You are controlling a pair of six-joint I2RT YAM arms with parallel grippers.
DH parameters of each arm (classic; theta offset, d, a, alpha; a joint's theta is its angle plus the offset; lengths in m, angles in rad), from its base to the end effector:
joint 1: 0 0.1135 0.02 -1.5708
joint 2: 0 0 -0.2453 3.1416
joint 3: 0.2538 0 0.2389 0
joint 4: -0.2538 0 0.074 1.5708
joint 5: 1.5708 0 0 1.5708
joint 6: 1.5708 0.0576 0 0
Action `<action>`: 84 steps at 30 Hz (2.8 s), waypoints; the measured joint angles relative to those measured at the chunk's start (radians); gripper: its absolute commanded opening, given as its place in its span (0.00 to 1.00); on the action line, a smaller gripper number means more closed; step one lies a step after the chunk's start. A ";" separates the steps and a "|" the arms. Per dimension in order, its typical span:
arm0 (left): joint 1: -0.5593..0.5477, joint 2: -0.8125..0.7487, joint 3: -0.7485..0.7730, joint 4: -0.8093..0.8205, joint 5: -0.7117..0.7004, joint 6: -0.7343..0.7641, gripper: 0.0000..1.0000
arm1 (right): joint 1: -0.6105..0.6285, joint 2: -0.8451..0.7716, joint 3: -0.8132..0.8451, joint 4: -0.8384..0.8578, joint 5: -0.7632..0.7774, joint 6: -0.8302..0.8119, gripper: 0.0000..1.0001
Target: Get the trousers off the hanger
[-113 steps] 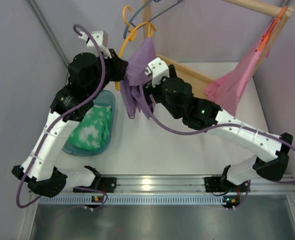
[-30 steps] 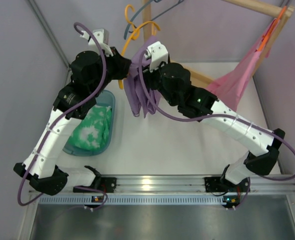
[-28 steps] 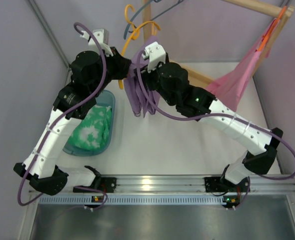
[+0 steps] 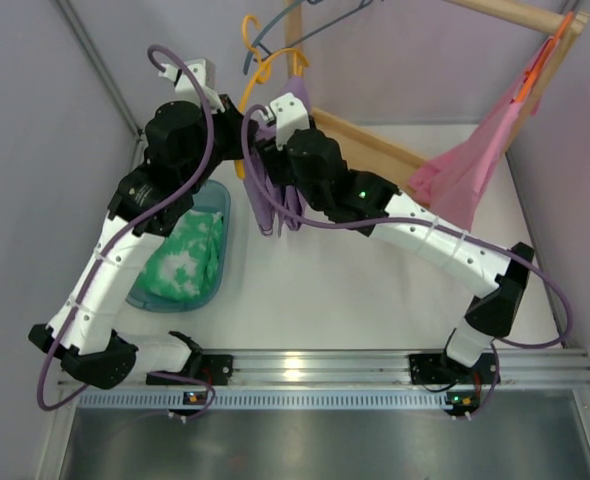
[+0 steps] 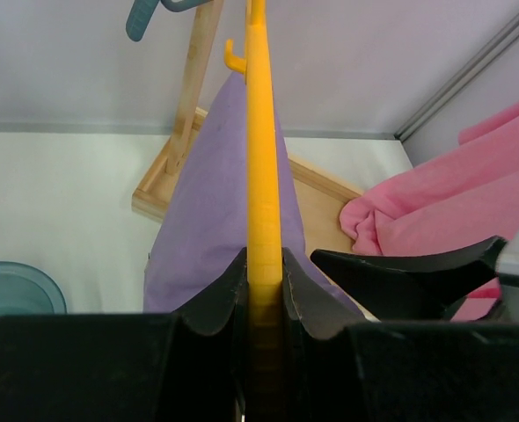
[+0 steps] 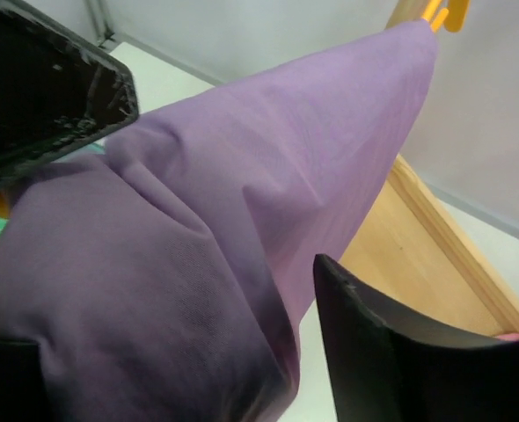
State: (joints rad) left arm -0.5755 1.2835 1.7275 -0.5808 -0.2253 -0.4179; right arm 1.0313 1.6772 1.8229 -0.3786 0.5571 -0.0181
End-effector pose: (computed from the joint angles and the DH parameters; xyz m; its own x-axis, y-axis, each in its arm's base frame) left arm 0.2272 -0.1321 0.4845 -0.2445 -0.3129 -0.9178 0.2687 0.8876 -0.3742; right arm 0.2243 0.3153 0.4220 -0.1101 -0.2139 -0.9706 -0.4660 0.8737 -0.1396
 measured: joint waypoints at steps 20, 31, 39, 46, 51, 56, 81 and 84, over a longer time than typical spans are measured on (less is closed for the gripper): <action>-0.011 -0.023 -0.004 0.004 -0.031 -0.008 0.00 | 0.002 -0.034 -0.108 0.132 0.171 -0.119 0.00; -0.016 -0.023 -0.015 0.045 -0.070 0.034 0.00 | 0.002 -0.101 -0.108 0.153 0.204 -0.219 0.00; -0.018 -0.023 -0.018 0.050 -0.072 0.053 0.00 | 0.002 -0.109 -0.108 0.188 0.253 -0.267 0.00; -0.018 -0.027 -0.091 0.077 0.016 -0.021 0.00 | 0.002 -0.085 -0.010 0.265 0.300 -0.370 0.00; -0.018 -0.045 -0.158 0.094 0.050 -0.057 0.00 | 0.002 -0.062 0.101 0.323 0.330 -0.438 0.00; -0.017 -0.079 -0.196 0.119 0.050 -0.078 0.00 | 0.002 -0.062 0.109 0.397 0.332 -0.491 0.00; -0.017 -0.297 -0.495 0.137 -0.068 -0.136 0.00 | 0.012 0.019 0.257 0.559 0.238 -0.644 0.00; -0.015 -0.312 -0.531 0.093 -0.047 -0.154 0.00 | 0.012 0.024 0.283 0.627 0.213 -0.644 0.00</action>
State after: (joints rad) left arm -0.5907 0.9710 1.1965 -0.4877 -0.2722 -0.5716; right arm 1.0435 1.7012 2.1063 0.2481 0.7704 -0.6624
